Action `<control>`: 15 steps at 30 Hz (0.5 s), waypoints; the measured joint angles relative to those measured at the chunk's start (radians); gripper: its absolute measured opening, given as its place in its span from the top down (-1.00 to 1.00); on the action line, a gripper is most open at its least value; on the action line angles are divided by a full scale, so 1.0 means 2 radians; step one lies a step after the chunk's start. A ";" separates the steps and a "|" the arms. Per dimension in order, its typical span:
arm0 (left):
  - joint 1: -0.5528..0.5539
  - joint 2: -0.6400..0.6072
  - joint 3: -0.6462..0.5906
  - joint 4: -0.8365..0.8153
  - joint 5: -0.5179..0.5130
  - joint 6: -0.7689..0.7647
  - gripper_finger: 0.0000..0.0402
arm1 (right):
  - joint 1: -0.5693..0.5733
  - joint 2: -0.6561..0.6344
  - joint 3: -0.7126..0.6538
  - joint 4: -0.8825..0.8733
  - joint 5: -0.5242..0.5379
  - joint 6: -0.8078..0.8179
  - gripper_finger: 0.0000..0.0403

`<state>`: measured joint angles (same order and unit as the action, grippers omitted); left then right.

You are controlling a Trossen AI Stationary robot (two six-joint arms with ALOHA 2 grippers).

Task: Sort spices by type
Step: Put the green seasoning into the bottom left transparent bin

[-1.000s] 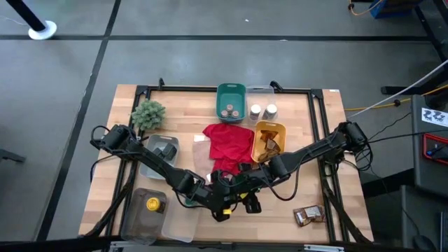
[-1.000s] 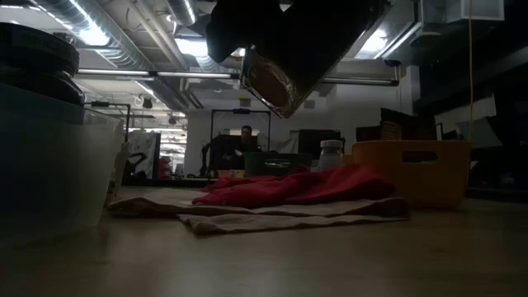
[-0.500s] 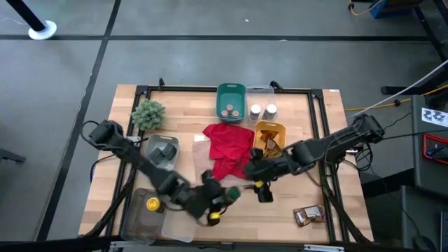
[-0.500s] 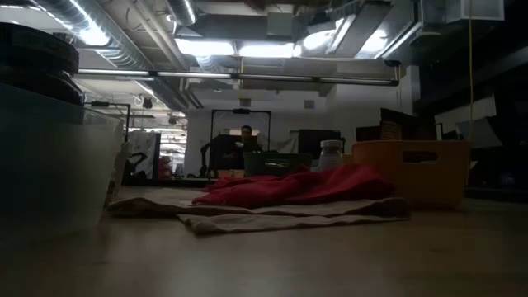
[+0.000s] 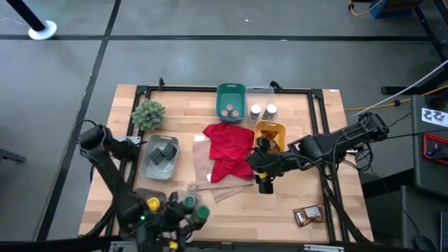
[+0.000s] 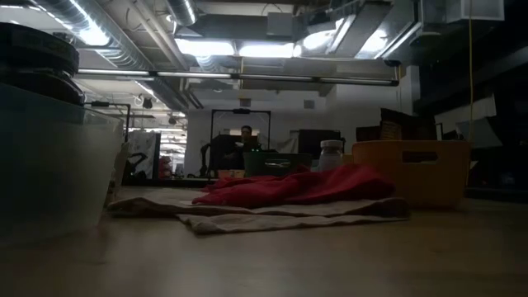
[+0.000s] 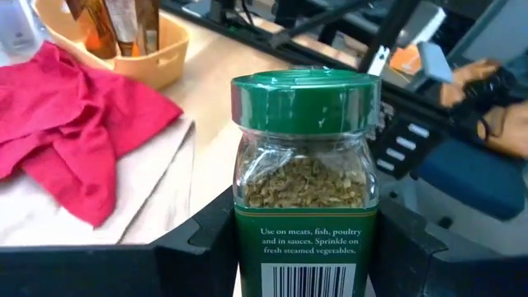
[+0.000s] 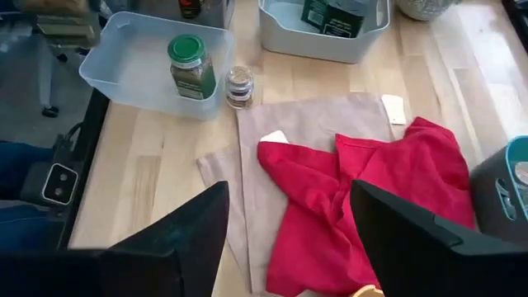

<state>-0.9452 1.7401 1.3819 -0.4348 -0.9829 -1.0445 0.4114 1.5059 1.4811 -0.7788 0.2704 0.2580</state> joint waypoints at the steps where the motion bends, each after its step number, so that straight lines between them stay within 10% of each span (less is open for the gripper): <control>1: -0.009 0.000 0.000 -0.007 -0.001 -0.005 0.09 | 0.000 0.000 0.000 0.000 0.001 0.003 -0.25; 15: -0.083 0.045 0.000 -0.052 -0.043 -0.088 0.09 | 0.000 0.000 0.000 0.015 0.034 0.045 -0.25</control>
<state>-1.1118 1.8308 1.3819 -0.5391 -1.0695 -1.2211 0.4118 1.5059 1.4811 -0.7490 0.3375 0.3485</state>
